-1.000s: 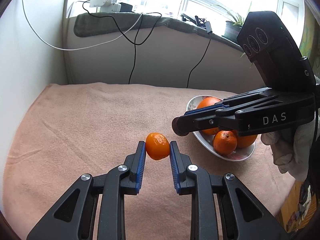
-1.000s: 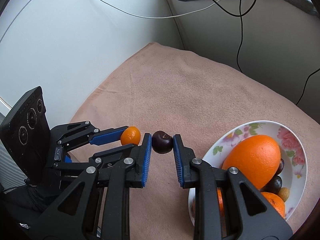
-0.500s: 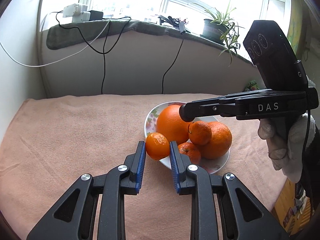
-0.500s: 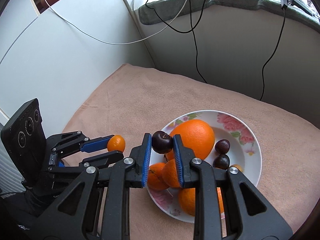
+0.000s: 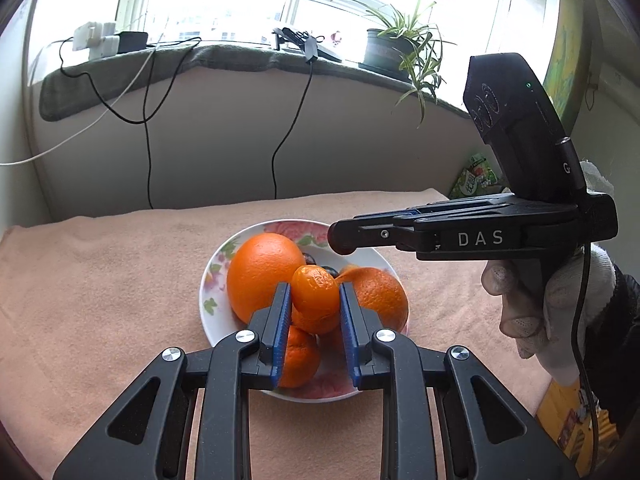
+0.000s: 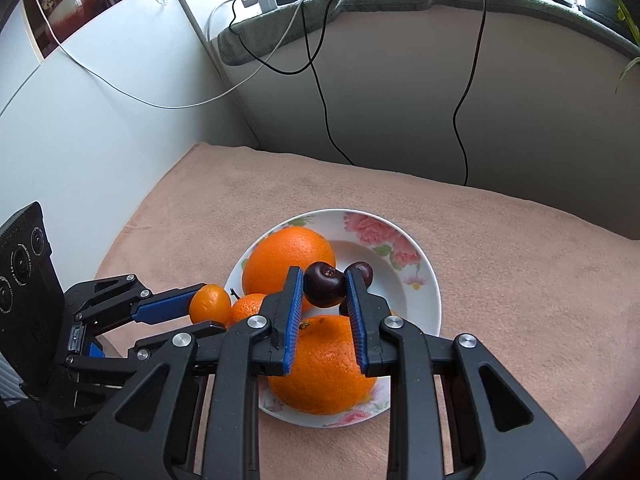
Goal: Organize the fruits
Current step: 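Carry the kumquat in the left tool and cherry in the right tool onto the plate, then open the left tool to drop the kumquat while the right tool releases the cherry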
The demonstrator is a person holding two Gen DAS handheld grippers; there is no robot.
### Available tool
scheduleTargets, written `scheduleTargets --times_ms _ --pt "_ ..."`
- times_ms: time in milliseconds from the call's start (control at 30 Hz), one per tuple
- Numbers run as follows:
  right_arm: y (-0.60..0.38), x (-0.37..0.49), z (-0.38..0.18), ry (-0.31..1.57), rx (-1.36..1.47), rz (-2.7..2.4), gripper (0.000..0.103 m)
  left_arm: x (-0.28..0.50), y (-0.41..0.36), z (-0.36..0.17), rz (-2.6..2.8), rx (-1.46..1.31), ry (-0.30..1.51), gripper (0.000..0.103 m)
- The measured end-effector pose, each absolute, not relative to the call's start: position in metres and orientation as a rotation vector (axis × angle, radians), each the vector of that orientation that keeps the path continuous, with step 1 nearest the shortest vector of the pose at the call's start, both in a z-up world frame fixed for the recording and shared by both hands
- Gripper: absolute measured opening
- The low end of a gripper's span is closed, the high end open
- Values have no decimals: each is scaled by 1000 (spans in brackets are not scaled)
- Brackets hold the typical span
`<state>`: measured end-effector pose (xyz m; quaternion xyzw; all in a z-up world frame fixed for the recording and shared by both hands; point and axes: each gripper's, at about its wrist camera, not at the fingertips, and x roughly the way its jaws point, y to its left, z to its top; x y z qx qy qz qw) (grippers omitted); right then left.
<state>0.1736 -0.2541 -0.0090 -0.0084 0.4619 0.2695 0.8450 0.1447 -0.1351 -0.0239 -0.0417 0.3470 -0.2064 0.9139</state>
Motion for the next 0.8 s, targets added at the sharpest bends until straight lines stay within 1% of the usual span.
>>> scheduleTargets --times_ms 267,300,333,367,400,467,667,700,733,800 --pt "-261 177 -13 979 -2 558 24 155 -154 -18 -439 -41 698 23" --pt "-262 177 -13 979 4 560 24 155 -155 -17 -436 -33 697 25" --pt "-264 176 -13 978 9 564 24 155 -156 -17 -432 -26 696 32" --pt "-264 176 -13 978 10 566 26 154 -157 -16 -429 -22 692 34" --pt "-264 175 -12 975 10 568 33 154 -156 -16 -428 -24 691 36" --pt "-265 174 -10 964 12 566 42 154 -155 -15 -423 -24 689 36" --pt "-268 168 -4 947 35 566 43 148 -149 -14 -410 -29 683 36" --pt "-268 166 -3 944 36 567 43 147 -148 -14 -408 -30 683 38" --pt "-268 164 -2 940 37 568 43 145 -146 -13 -406 -32 682 44" --pt "-267 159 0 928 33 569 43 141 -144 -12 -405 -39 678 46"
